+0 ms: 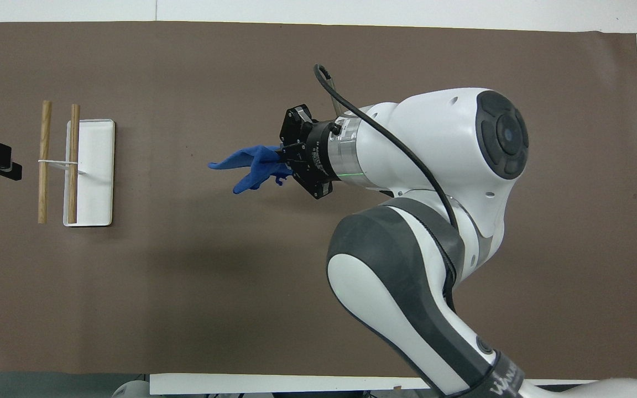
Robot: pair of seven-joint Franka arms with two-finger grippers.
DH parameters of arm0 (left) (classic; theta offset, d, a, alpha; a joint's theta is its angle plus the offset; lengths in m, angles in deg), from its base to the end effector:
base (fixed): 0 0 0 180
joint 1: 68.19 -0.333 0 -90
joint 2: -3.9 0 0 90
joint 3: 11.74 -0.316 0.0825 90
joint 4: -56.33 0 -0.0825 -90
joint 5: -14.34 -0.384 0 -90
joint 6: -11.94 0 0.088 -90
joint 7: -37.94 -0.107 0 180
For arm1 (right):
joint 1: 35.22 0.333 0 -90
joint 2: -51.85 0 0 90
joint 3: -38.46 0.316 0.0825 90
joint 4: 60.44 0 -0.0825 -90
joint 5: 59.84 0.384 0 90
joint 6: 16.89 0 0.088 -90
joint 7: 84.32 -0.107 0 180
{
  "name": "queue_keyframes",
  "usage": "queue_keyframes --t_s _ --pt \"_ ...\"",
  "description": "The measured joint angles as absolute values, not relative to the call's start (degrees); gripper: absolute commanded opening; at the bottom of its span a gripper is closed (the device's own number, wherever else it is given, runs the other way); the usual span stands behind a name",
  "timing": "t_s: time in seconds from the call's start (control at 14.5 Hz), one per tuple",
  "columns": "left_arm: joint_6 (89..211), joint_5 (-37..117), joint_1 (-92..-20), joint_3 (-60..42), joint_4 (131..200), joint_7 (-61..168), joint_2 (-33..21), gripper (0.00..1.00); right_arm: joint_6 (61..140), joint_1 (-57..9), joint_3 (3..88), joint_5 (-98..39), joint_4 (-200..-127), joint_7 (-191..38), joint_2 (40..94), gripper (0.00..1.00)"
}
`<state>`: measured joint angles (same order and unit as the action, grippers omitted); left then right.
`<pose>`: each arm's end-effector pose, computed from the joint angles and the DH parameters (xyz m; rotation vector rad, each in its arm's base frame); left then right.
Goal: Right arm passes towel to left arm to hang
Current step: 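Hold the towel out with the right gripper while the left gripper grasps it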
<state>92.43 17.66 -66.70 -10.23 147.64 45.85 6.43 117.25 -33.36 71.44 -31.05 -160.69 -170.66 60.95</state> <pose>0.5212 -0.0346 0.6246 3.0879 0.1242 -0.2313 0.5345 0.3548 0.5403 -2.0571 1.4030 0.3030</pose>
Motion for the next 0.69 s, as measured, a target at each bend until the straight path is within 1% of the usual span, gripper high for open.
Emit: queue_keyframes --t_s 0.34,0.55,0.69 --pt "99.5 24.2 -65.3 -9.4 150.4 78.3 6.3 1.00 118.1 -33.3 71.6 -25.5 -160.4 -171.8 61.5 0.00" --pt "107.7 28.3 -61.5 -9.2 152.8 100.3 5.1 1.00 118.1 -33.3 71.8 -25.2 -160.3 -172.4 61.5 0.00" --pt "113.4 29.6 -58.7 -9.0 155.6 114.0 4.4 1.00 118.1 -33.2 72.1 -25.2 -160.3 -172.6 61.5 0.00"
